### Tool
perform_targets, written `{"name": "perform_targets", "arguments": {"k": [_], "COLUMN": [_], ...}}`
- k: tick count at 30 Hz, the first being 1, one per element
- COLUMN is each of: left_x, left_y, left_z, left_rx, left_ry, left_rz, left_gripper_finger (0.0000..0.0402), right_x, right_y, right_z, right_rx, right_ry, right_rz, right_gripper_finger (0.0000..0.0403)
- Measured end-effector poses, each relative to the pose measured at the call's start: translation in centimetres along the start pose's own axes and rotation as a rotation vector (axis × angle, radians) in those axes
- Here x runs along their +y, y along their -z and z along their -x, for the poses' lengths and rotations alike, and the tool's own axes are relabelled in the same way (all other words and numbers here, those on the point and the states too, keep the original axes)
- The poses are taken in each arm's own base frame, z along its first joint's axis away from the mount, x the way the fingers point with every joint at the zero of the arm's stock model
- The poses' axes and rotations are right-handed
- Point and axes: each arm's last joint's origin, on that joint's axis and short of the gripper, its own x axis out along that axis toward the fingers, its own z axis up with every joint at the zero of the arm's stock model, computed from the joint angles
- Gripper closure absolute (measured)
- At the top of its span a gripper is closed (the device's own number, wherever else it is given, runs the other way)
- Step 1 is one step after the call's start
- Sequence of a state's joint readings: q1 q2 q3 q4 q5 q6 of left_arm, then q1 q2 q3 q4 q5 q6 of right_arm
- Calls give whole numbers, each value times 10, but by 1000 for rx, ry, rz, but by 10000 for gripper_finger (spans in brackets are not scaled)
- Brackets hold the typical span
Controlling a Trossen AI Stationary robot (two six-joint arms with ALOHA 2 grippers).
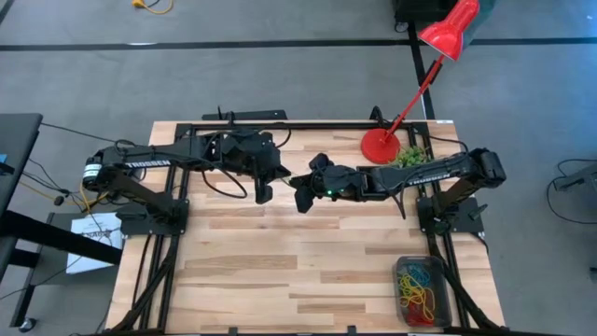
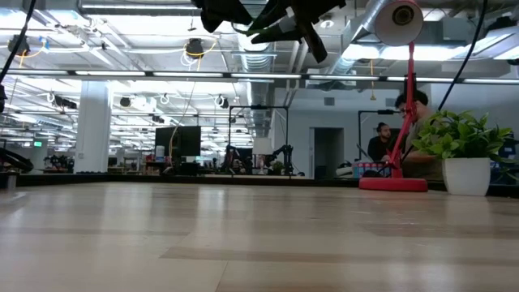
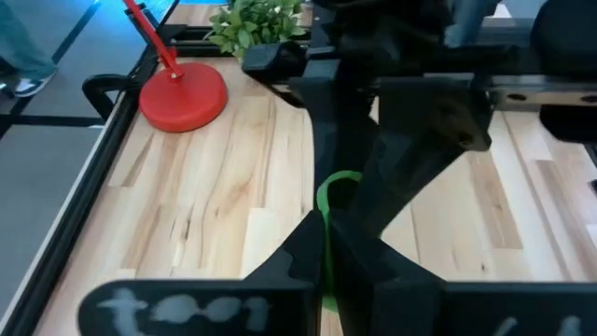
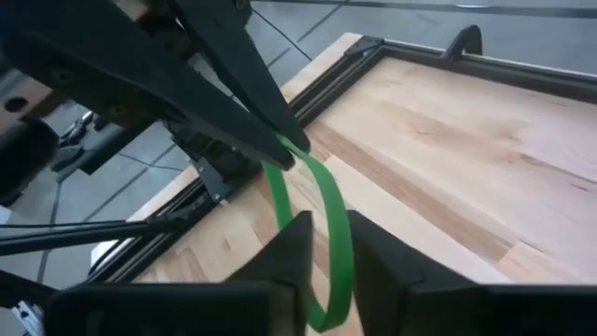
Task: Pick and place items into bin
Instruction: Put the green rubber band into the black bin
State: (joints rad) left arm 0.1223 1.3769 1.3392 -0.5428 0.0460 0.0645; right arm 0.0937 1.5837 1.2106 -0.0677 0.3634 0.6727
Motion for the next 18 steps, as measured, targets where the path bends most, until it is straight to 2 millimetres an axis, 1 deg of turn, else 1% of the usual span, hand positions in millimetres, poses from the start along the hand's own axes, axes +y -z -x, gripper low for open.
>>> {"name": "perform_targets", "arguments": {"k": [3, 4, 10, 18], "left_x": [0, 0, 0, 0], "left_y": [0, 0, 1, 5], "left_z": [0, 0, 0, 0], "left_rx": [0, 0, 15, 54], "left_ry": [-3, -3, -4, -6], "left_rz": [0, 0, 22, 54], "left_gripper_finger": [401, 401, 389, 338], "right_x": [0, 0, 0, 0], "right_y": [0, 0, 0, 0], "right_z": [0, 0, 0, 0], "right_rx": [2, 3, 2, 4], "right_ry": [-2, -1, 1, 5], "right_rz": [0, 0, 0, -5], "right_gripper_finger": [387, 394, 400, 401]}}
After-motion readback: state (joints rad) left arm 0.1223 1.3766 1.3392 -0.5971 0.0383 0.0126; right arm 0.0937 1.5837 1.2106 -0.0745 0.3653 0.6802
